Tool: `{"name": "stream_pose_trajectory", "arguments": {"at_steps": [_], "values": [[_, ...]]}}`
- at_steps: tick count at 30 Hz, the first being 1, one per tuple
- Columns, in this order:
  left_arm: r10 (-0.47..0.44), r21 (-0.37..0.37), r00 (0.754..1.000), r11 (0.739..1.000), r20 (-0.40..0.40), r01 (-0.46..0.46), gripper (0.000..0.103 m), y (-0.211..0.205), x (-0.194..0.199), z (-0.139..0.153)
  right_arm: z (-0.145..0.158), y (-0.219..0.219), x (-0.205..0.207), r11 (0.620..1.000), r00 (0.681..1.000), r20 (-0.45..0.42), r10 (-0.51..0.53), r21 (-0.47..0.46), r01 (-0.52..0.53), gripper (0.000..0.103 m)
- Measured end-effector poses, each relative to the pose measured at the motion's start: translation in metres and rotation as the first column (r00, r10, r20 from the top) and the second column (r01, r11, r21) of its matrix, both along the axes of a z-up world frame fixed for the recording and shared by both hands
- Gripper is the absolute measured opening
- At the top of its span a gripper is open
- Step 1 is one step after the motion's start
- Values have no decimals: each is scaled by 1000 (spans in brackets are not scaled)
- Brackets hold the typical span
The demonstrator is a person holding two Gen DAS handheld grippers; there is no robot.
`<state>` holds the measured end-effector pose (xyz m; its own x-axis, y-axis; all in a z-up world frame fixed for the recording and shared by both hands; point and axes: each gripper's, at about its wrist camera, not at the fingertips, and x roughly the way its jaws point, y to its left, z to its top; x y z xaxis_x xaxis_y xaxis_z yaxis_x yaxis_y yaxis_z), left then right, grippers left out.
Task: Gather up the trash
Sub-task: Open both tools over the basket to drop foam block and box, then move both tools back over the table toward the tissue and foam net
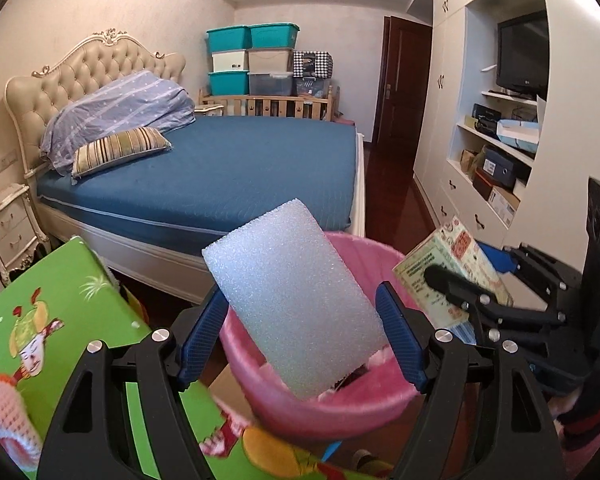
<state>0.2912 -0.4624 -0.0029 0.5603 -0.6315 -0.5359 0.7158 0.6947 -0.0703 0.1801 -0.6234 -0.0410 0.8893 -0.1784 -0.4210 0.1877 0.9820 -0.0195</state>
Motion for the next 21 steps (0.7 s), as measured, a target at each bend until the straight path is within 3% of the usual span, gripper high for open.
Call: {"name": "stream_pose_trajectory", "arguments": {"at_steps": [1, 2, 3, 4, 5, 14, 21], "values": [[4, -8, 1000, 1000, -5, -4, 75, -3, 4, 1, -1, -2, 3, 1000, 1000, 8, 6, 4, -6, 53], [12, -16, 1000, 1000, -11, -12, 85, -4, 8, 2, -1, -4, 6, 1000, 1000, 12, 8, 4, -9, 53], [17, -30, 1000, 999, -13, -17, 89, -4, 11, 5, -2, -6, 10, 1000, 1000, 20, 17, 3, -17, 61], [20, -47, 1000, 999, -9, -21, 90, -3, 13, 7, -2, -6, 12, 1000, 999, 28, 26, 2, -26, 76], [25, -52, 1000, 998, -4, -25, 90, -2, 13, 11, -3, -8, 13, 999, 999, 40, 32, -1, -32, 79], [78, -86, 995, 994, 65, -72, 93, 59, -2, 32, 5, -9, -17, 999, 994, 110, 12, 35, -16, 79], [235, -75, 970, 970, 56, -230, 93, 149, -14, 26, 6, 35, -24, 997, 994, 78, 80, 10, -81, 79]]}}
